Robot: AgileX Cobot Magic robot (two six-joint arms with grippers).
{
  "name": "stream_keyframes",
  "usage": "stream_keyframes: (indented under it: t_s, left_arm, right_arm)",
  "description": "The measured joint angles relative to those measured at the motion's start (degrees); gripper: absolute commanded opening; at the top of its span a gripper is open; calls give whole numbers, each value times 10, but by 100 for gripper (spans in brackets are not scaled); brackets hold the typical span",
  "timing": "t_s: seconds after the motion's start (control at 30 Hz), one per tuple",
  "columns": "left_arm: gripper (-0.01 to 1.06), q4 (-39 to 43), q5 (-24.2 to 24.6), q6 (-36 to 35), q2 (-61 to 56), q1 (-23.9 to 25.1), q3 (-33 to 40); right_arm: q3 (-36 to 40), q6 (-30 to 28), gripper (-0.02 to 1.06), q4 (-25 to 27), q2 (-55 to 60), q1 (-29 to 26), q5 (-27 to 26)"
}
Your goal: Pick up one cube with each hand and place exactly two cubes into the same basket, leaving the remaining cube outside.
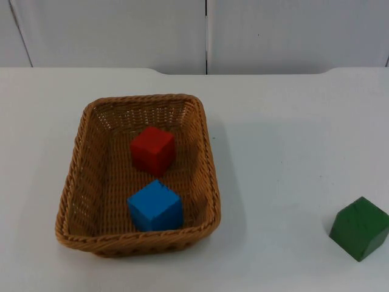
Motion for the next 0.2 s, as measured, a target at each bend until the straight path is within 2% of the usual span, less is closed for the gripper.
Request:
stream_keyframes:
  t_s: [0.2]
  left_arm:
    - [105,0,0,0,0,41,0]
  right_arm:
    - [0,0,105,0,0,0,0]
